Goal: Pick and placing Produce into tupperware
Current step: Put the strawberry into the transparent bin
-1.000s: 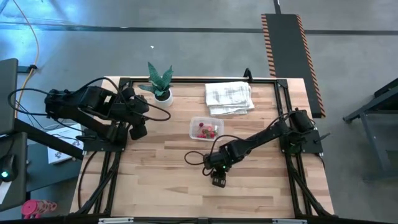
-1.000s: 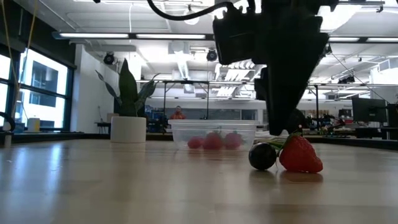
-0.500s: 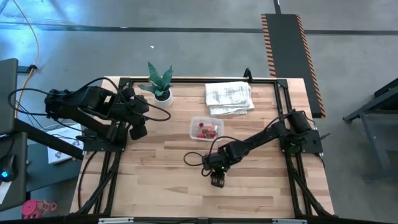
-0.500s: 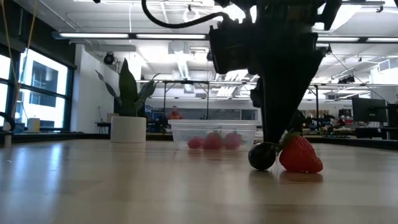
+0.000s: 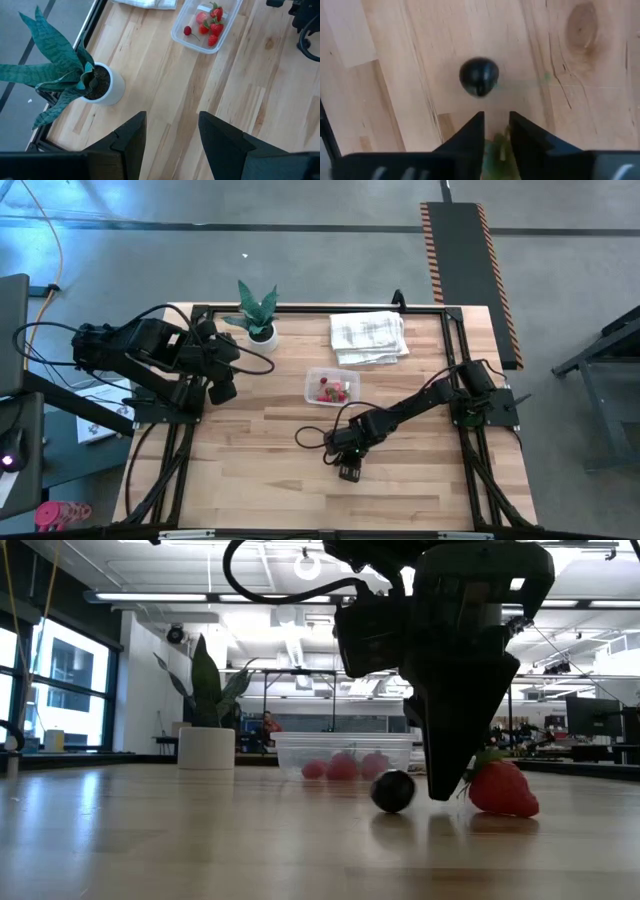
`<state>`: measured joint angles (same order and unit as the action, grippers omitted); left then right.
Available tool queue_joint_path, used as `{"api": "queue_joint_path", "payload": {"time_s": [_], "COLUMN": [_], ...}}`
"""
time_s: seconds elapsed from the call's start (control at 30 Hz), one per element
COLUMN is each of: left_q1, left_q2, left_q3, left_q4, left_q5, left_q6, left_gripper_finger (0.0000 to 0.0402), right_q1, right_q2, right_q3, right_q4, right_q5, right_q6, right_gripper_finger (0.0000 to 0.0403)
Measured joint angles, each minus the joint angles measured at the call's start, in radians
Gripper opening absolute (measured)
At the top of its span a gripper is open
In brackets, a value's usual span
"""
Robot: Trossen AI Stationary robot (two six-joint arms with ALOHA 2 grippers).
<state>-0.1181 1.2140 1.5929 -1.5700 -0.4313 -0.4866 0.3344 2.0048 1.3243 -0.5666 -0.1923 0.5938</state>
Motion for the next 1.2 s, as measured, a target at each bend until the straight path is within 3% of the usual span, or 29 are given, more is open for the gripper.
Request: {"api": "queue_joint_path", "payload": {"time_s": [0.2,0.53,0.7,0.93,1.2], "left_q1": [0.0,0.0,0.0,0.0,0.0], "left_q2": [0.0,0.0,0.0,0.0,0.0], "left_q3": [0.0,0.0,0.0,0.0,0.0], "left_q4": [0.0,0.0,0.001,0.001,0.002], "left_q5": [0.0,0.0,0.0,0.0,0.0], "left_q6": [0.0,-0.001,-0.005,-0.016,-0.036], "left_gripper_finger": [0.0172,0.0172,0.0172,0.0172,0.0172], "right_q1": [0.0,-0.017,-0.067,-0.194,-0.334], "right_q2": [0.0,-0.05,-0.157,-0.278,-0.23], "right_q3": [0.003,0.003,0.004,0.004,0.004], "right_q4": [-0.005,-0.046,-0.105,-0.124,-0.042], "right_q5": [0.005,0.035,0.157,0.342,0.345], "right_q6": [0.0,0.029,0.024,-0.093,-0.27], "right_gripper_finger": [0.0007,0.0001,0.0001,0.0,0.0]}}
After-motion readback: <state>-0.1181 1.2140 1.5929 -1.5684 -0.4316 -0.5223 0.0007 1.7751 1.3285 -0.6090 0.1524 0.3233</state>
